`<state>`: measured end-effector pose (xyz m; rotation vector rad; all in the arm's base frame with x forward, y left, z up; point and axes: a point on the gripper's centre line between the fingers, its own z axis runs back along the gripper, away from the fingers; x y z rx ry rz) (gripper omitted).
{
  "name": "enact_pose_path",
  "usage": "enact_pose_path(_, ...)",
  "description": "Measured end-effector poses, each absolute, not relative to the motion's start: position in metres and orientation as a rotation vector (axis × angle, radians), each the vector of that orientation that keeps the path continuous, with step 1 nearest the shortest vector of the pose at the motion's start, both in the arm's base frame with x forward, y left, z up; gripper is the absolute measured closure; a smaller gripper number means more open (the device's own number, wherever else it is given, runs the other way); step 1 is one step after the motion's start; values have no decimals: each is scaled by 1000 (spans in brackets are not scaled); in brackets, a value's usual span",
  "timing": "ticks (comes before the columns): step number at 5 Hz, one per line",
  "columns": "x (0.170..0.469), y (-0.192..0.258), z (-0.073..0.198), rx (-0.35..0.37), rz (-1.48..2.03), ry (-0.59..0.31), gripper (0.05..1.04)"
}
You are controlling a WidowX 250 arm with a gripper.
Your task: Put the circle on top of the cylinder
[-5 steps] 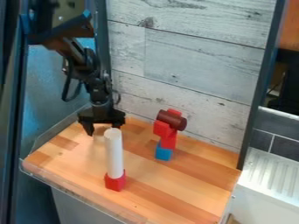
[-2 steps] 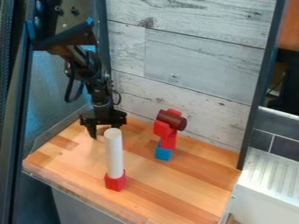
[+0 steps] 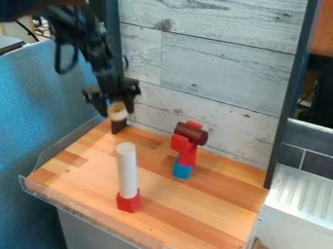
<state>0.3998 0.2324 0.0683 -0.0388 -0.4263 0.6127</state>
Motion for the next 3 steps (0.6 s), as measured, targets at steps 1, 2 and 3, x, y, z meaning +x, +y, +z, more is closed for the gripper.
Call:
enact_pose_path(1, 390, 222, 97, -108, 599, -413, 310)
enact_pose_path(2, 372, 210, 115, -150, 567, -392, 310)
enact_pose_path(3, 352, 200, 125, -159, 526, -373, 310)
